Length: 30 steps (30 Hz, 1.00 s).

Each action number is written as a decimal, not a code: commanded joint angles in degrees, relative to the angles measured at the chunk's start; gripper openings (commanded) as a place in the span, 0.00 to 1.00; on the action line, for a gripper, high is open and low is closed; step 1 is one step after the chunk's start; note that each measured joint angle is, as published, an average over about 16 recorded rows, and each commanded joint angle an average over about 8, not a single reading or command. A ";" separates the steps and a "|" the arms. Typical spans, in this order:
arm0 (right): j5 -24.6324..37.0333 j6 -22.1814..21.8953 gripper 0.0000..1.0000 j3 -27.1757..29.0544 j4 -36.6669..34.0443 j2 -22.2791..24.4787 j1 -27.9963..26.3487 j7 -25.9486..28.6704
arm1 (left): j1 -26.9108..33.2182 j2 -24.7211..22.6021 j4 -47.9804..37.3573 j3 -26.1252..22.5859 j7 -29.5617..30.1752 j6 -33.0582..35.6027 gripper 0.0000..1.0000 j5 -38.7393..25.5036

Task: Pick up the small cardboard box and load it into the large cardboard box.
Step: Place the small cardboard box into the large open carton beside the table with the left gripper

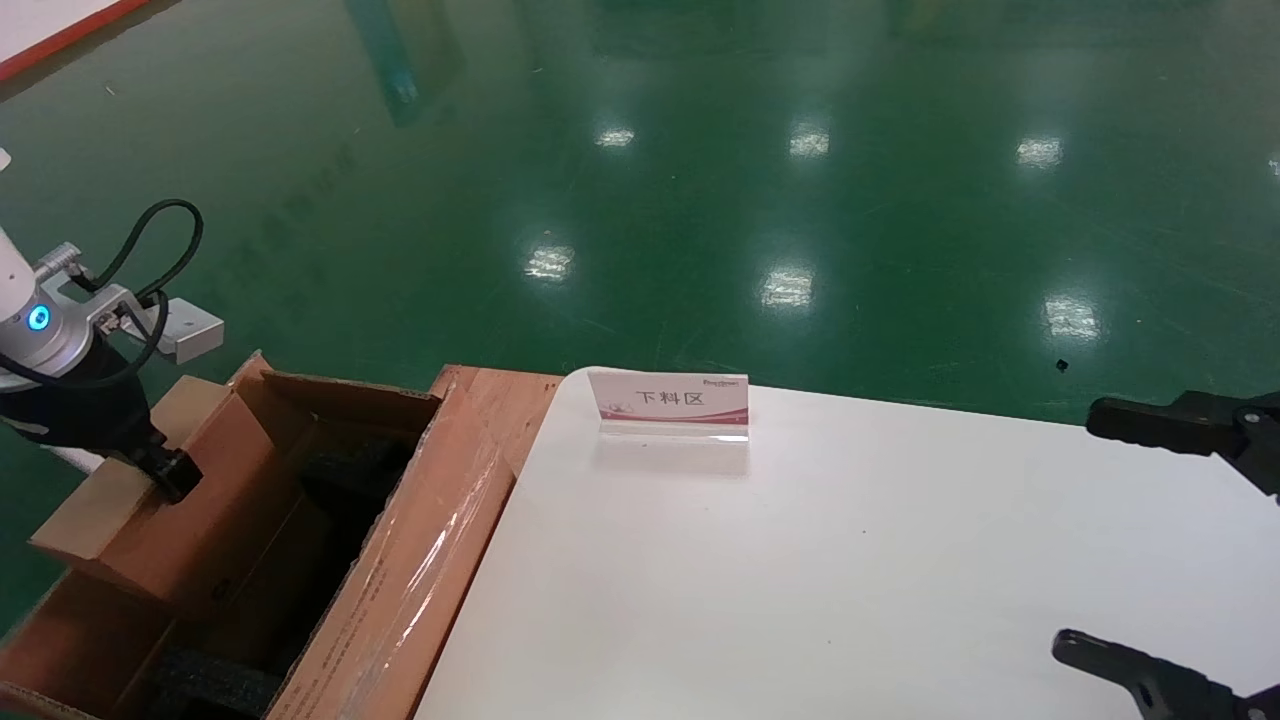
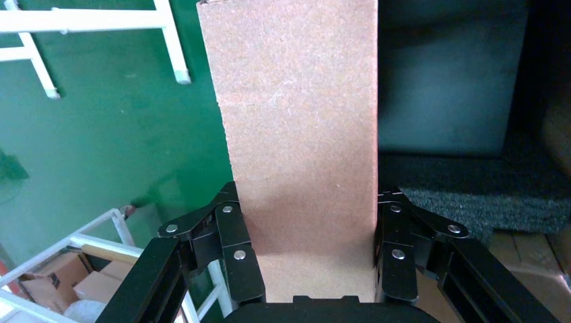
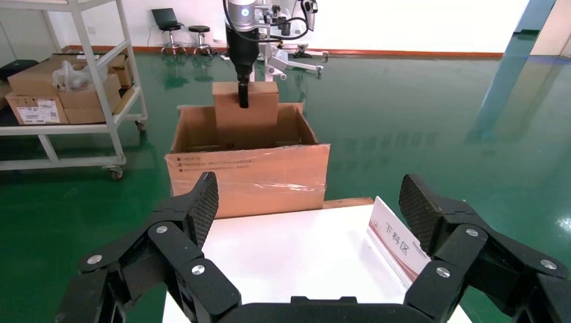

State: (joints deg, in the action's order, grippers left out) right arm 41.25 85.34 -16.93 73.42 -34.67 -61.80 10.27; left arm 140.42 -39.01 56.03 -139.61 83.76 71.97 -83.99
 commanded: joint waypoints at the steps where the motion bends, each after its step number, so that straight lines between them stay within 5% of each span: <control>1: 0.00 0.00 1.00 -0.01 0.00 0.00 0.00 0.00 | -0.52 -0.23 -0.34 0.03 0.00 -0.57 0.00 -0.09; 30: -0.07 -0.04 1.00 -0.10 0.00 0.04 -0.02 -0.05 | -10.98 -3.18 -11.51 1.66 -5.56 -2.11 0.00 6.07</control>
State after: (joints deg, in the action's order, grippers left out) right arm 41.18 85.30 -17.02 73.42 -34.63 -61.82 10.22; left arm 129.36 -42.17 44.28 -138.01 78.18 69.80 -78.04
